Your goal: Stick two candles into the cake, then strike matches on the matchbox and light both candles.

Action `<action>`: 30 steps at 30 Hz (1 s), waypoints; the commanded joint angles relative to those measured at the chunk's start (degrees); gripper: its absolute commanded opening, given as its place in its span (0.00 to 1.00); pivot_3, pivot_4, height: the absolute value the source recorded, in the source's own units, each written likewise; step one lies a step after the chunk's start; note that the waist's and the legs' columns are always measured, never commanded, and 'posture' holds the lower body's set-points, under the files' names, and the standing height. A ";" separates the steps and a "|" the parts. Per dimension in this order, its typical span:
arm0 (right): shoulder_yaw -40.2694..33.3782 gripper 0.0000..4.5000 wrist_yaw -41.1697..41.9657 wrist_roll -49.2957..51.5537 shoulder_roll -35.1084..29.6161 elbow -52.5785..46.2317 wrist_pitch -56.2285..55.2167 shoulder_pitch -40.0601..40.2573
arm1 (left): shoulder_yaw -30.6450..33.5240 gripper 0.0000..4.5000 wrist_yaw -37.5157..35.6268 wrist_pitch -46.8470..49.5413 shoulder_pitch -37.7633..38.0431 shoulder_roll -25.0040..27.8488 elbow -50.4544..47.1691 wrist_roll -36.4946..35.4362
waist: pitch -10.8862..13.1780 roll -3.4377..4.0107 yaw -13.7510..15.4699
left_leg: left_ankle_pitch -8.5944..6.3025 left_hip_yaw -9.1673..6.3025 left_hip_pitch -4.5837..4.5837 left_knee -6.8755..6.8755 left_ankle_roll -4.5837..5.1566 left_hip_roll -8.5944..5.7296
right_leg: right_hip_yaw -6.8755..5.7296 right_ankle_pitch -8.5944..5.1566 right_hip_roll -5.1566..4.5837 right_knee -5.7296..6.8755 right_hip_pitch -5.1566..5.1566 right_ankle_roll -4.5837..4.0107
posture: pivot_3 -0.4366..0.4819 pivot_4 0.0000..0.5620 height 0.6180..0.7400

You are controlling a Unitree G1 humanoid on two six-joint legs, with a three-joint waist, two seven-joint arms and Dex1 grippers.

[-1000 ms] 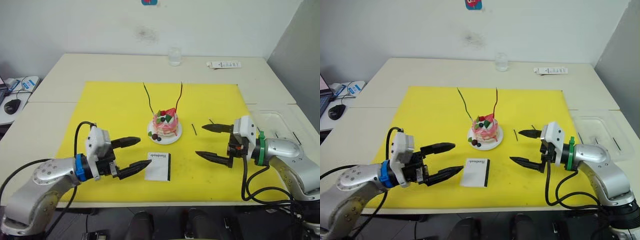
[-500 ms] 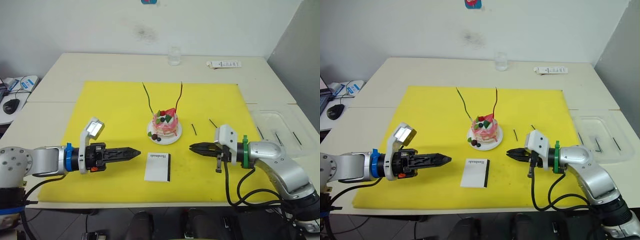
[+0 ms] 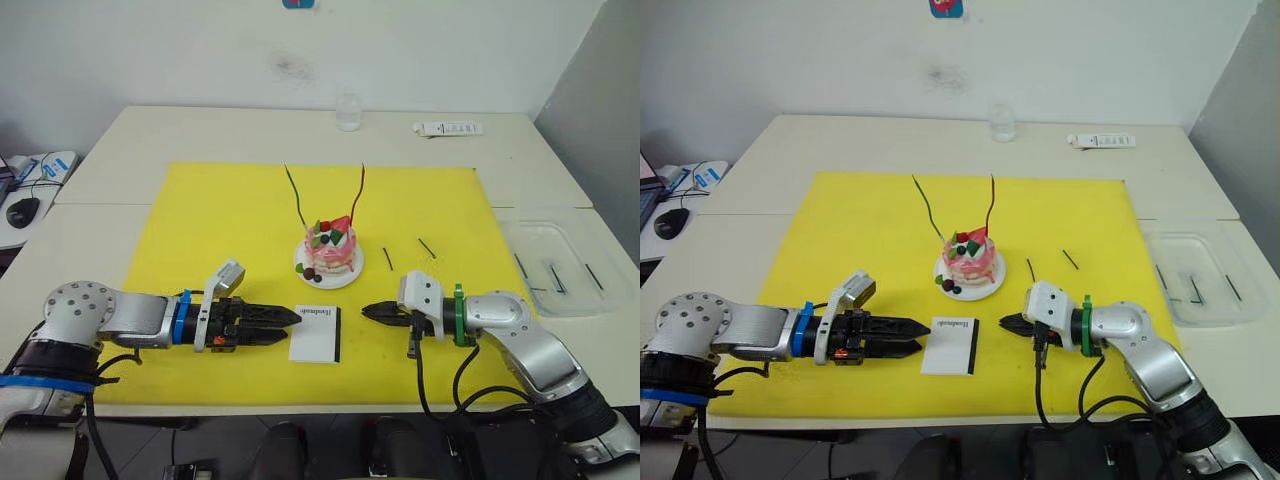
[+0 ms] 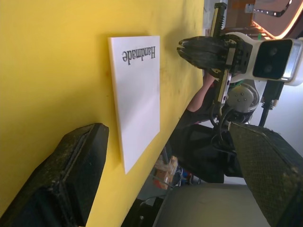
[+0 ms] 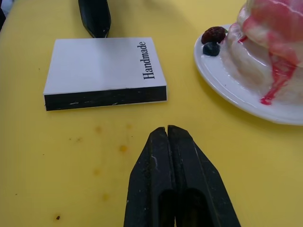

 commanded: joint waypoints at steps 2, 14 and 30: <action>-0.26 0.01 0.18 0.34 0.19 -2.63 0.83 -0.34 | -0.67 1.00 1.66 1.13 -0.68 0.12 1.49 -0.13 | 0.00 0.00 -0.02 | 0.00 0.01 0.01 0.00 0.00 0.00 | 0.00 0.00 0.00 0.00 0.00 0.00 | 0.48 0.27 1.00; 2.12 0.01 0.05 -1.61 1.22 -0.69 1.74 0.19 | 0.88 1.00 2.25 0.69 -1.26 -5.24 0.59 5.03 | -0.01 0.00 0.34 | 0.03 0.00 0.06 0.06 -0.05 -0.13 | -0.02 0.01 -0.11 0.02 0.10 0.00 | 0.48 0.27 1.00; 4.76 0.01 0.66 -2.55 5.35 1.19 3.01 -1.87 | 4.94 1.00 3.82 2.60 -0.20 -9.86 1.00 9.65 | -0.06 0.03 0.57 | 0.05 -0.02 0.10 0.21 -0.07 -0.23 | -0.02 0.12 -0.22 0.03 0.21 0.13 | 0.48 0.27 1.00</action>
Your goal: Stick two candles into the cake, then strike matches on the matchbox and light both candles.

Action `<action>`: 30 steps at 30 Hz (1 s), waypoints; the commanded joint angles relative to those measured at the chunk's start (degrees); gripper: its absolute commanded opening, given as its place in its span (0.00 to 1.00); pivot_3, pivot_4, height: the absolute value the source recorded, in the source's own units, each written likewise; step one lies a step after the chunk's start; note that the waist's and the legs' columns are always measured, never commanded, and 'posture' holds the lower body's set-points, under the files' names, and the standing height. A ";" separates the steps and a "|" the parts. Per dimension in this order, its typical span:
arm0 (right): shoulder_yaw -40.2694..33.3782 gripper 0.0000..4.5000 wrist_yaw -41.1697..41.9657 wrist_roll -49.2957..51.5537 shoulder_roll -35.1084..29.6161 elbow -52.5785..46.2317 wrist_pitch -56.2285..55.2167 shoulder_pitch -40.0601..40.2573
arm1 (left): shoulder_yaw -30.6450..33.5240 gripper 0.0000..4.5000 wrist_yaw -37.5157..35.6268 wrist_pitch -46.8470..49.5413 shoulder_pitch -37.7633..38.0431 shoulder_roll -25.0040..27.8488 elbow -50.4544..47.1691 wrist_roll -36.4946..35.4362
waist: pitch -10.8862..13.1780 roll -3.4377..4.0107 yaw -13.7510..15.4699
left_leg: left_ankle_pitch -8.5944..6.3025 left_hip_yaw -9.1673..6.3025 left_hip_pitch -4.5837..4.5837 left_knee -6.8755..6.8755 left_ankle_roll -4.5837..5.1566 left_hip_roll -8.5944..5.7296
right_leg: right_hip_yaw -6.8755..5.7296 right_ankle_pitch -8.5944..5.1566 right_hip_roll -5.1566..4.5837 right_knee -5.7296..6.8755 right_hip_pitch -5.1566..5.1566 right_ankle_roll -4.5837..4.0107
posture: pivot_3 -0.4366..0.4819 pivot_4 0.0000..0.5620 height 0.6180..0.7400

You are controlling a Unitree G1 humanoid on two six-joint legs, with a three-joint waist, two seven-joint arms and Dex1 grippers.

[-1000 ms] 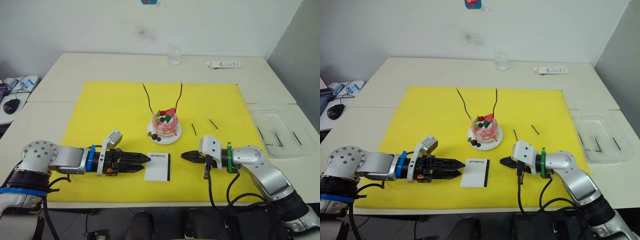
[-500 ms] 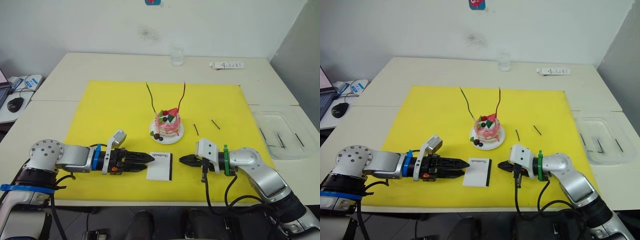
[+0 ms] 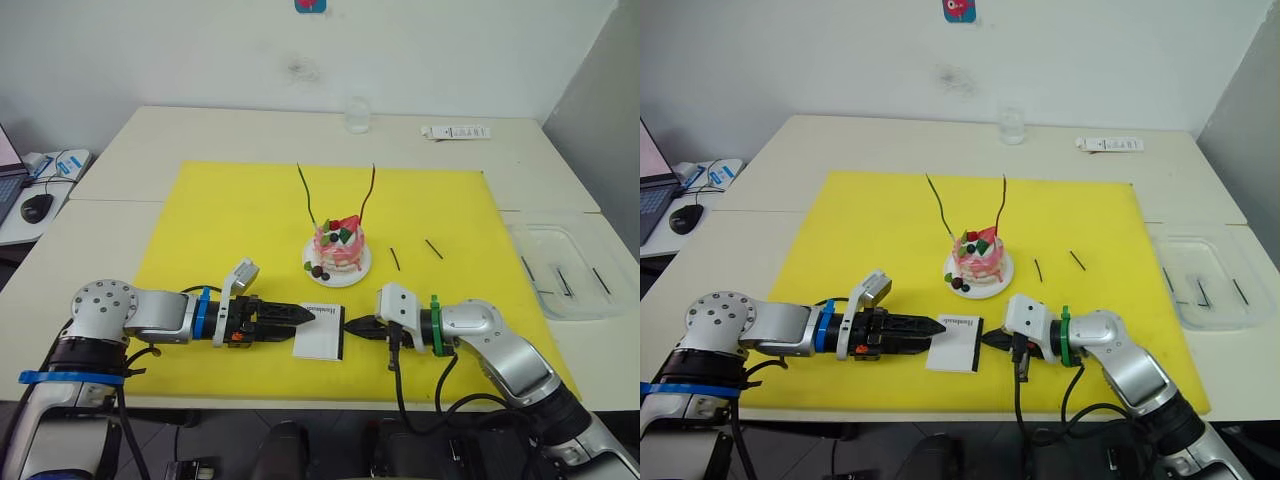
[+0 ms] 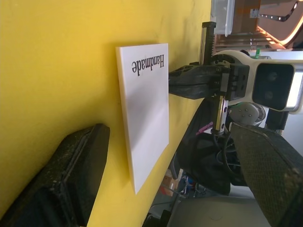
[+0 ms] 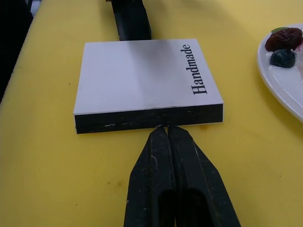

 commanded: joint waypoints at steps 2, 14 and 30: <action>0.42 0.01 -0.10 0.18 1.22 -0.43 0.85 -1.71 | 0.07 1.00 1.36 0.44 1.46 -1.71 -0.59 1.40 | -0.01 0.01 -0.01 | 0.00 0.00 0.01 0.00 0.00 0.00 | 0.00 0.02 0.00 0.00 0.00 -0.02 | 0.48 0.27 1.00; -1.08 0.01 1.13 1.42 0.40 -2.00 3.74 -1.38 | 1.11 1.00 2.67 1.36 2.71 -3.02 -1.35 0.33 | -0.01 0.01 0.16 | 0.01 0.00 -0.01 0.00 0.00 -0.10 | 0.00 0.02 -0.12 -0.01 0.00 -0.02 | 0.48 0.27 1.00; 2.91 0.01 3.68 1.51 1.49 0.88 1.86 -0.97 | -1.94 1.00 6.31 -2.15 8.11 2.41 -5.44 -8.86 | -0.04 0.00 -0.58 | -0.01 0.02 0.06 -0.25 0.00 -0.03 | 0.00 -0.01 -0.08 -0.06 -0.05 -0.04 | 0.48 0.27 1.00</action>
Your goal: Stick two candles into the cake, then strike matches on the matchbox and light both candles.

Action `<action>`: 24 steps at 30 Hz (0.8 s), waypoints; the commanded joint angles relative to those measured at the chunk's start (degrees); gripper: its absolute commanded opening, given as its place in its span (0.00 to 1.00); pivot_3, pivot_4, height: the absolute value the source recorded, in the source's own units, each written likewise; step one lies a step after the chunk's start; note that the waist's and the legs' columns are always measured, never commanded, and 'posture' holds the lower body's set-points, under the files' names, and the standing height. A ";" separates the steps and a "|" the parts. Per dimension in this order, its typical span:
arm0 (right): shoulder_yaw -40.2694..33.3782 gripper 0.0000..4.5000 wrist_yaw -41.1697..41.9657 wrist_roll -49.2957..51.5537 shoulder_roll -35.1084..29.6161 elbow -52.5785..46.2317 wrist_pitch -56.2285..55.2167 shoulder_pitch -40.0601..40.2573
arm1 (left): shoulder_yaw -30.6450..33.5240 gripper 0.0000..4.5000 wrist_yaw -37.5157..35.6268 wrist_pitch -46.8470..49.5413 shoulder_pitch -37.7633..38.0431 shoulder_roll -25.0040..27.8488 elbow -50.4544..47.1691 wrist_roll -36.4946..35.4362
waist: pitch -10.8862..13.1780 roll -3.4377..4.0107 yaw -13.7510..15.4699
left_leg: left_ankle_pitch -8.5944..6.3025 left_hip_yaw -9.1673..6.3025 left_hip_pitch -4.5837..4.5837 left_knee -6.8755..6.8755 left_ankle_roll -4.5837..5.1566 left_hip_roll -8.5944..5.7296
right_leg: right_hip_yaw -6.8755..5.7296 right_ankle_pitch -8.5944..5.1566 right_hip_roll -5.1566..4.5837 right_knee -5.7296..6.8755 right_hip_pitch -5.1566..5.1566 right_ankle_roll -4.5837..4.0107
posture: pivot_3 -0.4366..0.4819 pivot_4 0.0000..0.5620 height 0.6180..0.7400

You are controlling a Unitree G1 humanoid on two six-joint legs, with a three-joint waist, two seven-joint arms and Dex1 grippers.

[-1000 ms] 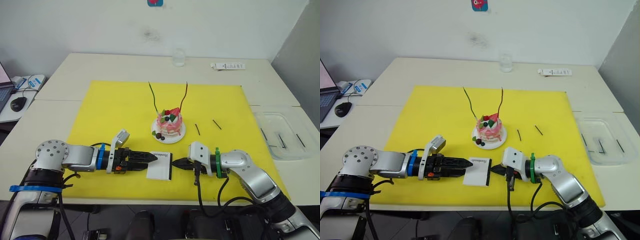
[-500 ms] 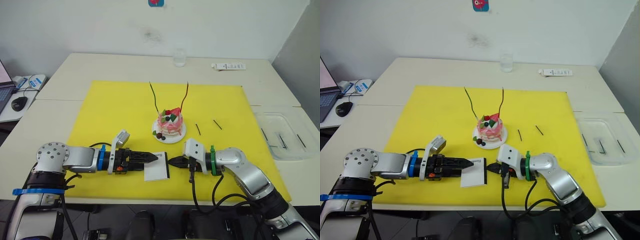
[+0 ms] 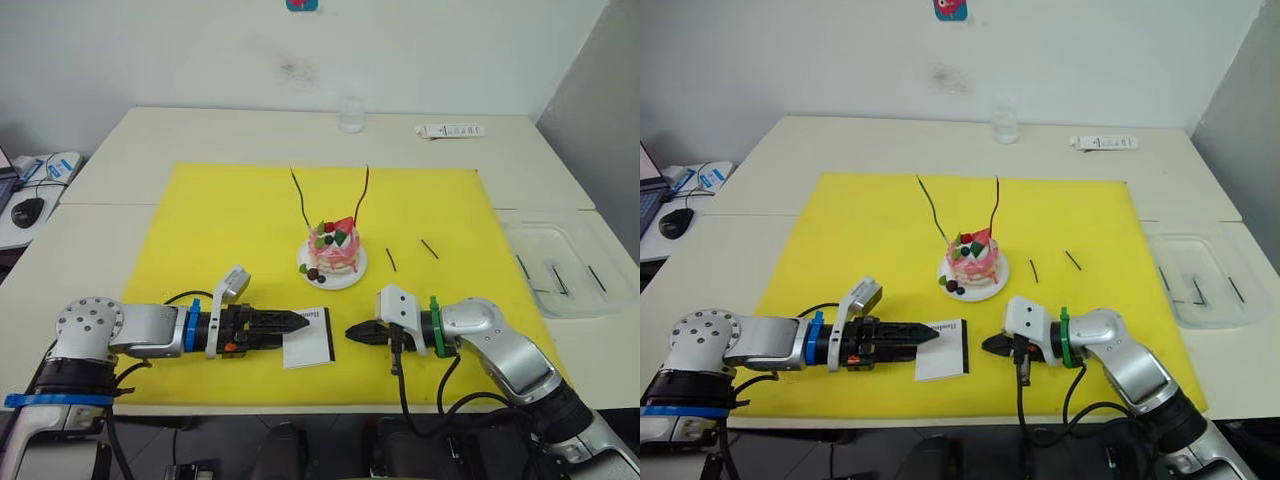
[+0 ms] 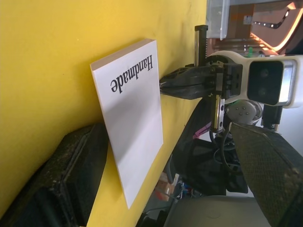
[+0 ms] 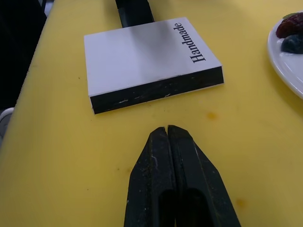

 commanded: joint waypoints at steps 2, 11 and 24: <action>2.12 0.01 0.99 0.09 1.88 1.57 -0.65 -0.60 | -4.35 1.00 2.30 -0.73 1.22 0.74 -0.92 -2.09 | 0.00 0.00 0.00 | 0.00 0.00 0.03 -0.01 0.00 0.01 | -0.01 0.00 0.01 0.00 0.00 -0.01 | 0.48 0.27 1.00; 2.11 0.01 1.52 0.42 4.28 3.36 -1.04 -1.90 | -6.92 1.00 4.03 -3.84 1.70 2.55 -2.25 -6.04 | -0.01 0.01 -0.01 | 0.00 0.04 0.08 0.00 0.00 0.03 | 0.02 0.00 0.02 0.01 0.02 -0.01 | 0.48 0.27 1.00; 3.11 0.01 2.91 0.14 6.23 5.67 -1.14 -4.28 | -8.26 1.00 4.36 -6.31 2.44 3.01 -3.71 -7.49 | -0.01 0.01 0.05 | 0.00 0.06 0.08 -0.01 0.00 0.01 | 0.03 -0.01 0.01 0.00 0.02 -0.01 | 0.48 0.27 1.00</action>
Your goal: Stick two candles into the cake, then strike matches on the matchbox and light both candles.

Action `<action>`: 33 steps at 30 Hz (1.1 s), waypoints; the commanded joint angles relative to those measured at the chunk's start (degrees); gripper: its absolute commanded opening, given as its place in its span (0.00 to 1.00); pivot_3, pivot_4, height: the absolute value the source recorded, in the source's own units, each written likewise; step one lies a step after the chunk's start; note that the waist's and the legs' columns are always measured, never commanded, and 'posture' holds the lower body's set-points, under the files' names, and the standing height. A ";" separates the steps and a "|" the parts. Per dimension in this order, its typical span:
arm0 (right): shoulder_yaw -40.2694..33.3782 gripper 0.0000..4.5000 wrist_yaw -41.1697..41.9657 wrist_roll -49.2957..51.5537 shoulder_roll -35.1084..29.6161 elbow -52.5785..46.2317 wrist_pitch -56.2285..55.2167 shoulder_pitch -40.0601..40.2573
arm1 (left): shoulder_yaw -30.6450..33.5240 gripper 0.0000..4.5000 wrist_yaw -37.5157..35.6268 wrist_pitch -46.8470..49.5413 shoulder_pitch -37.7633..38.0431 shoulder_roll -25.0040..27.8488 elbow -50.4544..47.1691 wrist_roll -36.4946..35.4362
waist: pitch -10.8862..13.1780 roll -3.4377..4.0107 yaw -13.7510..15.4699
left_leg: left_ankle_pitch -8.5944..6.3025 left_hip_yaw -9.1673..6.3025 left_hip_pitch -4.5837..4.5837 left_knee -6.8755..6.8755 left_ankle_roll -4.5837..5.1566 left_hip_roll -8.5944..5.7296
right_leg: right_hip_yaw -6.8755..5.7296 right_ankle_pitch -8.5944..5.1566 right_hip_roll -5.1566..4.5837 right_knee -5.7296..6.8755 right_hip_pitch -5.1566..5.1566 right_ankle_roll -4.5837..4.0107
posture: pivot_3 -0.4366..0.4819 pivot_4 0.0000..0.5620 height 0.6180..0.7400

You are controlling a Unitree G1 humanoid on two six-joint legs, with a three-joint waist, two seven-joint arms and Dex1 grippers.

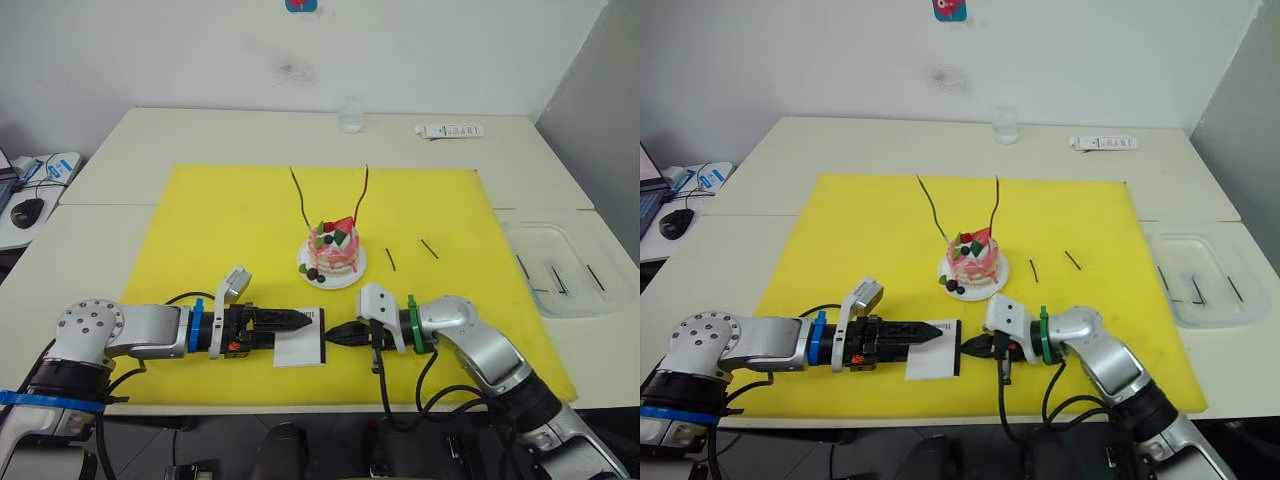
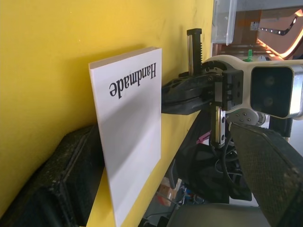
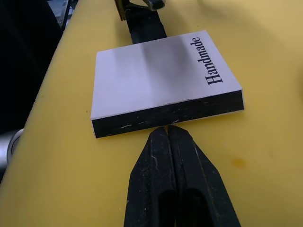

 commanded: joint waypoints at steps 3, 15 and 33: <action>1.28 0.01 0.64 -0.30 1.15 1.41 -1.70 -0.85 | -2.47 1.00 0.05 0.49 2.13 -0.07 -1.99 -0.33 | 0.00 0.00 0.00 | 0.00 0.00 0.00 0.00 0.00 0.00 | 0.00 0.00 0.00 0.00 0.00 0.00 | 0.48 0.27 1.00; 0.99 0.01 0.61 -0.17 3.07 2.93 -1.26 -2.94 | -2.99 1.00 0.27 -0.32 2.10 -0.53 -2.29 -0.33 | 0.00 0.00 0.00 | 0.00 0.01 0.00 0.00 0.00 0.00 | 0.01 0.00 0.00 0.00 0.00 0.00 | 0.48 0.27 1.00; -0.16 0.00 1.86 -0.31 1.16 2.26 -1.02 -3.09 | -3.07 0.96 0.66 -1.08 2.21 0.17 -2.82 -0.26 | 0.00 0.00 0.12 | -0.01 0.00 -0.03 -0.01 0.00 -0.01 | 0.01 0.00 -0.01 -0.06 0.00 0.00 | 0.48 0.27 1.00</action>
